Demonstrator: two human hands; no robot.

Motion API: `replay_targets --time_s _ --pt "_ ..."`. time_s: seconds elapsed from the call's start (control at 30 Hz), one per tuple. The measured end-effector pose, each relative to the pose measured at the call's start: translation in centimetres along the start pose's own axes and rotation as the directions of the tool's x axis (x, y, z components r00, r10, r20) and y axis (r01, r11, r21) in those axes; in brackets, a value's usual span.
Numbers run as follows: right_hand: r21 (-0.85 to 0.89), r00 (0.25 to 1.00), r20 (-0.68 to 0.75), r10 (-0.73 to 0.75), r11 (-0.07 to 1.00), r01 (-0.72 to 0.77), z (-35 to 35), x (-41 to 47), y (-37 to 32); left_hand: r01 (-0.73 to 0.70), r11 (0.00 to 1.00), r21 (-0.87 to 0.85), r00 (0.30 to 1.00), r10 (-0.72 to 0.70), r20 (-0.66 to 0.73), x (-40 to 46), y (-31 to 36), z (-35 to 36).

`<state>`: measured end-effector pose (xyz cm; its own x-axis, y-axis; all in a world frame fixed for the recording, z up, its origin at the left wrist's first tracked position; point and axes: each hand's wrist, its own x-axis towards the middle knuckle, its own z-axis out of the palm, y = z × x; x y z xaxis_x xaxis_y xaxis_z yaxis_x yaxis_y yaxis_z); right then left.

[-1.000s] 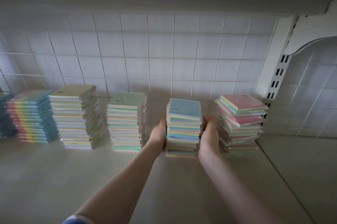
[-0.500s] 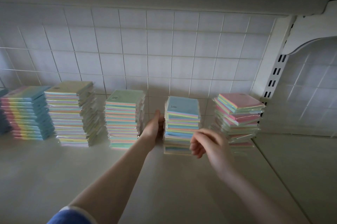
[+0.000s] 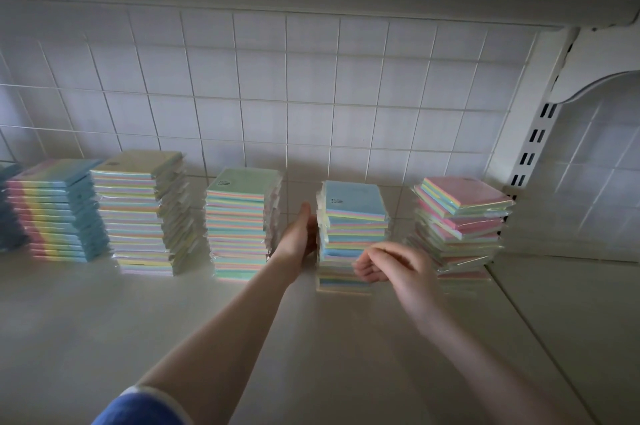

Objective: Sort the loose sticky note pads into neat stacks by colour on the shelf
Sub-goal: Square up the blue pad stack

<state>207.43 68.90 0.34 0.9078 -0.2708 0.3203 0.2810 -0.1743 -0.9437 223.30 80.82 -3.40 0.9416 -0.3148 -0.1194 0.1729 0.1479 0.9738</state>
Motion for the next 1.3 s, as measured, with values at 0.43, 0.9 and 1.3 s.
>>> replay_targets --time_s 0.43,0.9,1.3 --pt "-0.07 0.996 0.08 -0.03 0.997 0.035 -0.7 0.3 0.5 -0.075 0.996 -0.042 0.994 0.078 0.074 -0.2 2.0 1.3" --pt "-0.546 0.933 0.356 0.05 0.821 0.164 -1.4 -0.5 2.1 0.063 0.976 0.209 0.989 -0.034 -0.141 -0.7 0.6 0.5" --pt "-0.588 0.939 0.344 -0.018 0.776 0.23 -1.0 -0.1 3.0 0.021 0.945 0.326 0.993 0.019 -0.12 -1.7 0.6 0.5"
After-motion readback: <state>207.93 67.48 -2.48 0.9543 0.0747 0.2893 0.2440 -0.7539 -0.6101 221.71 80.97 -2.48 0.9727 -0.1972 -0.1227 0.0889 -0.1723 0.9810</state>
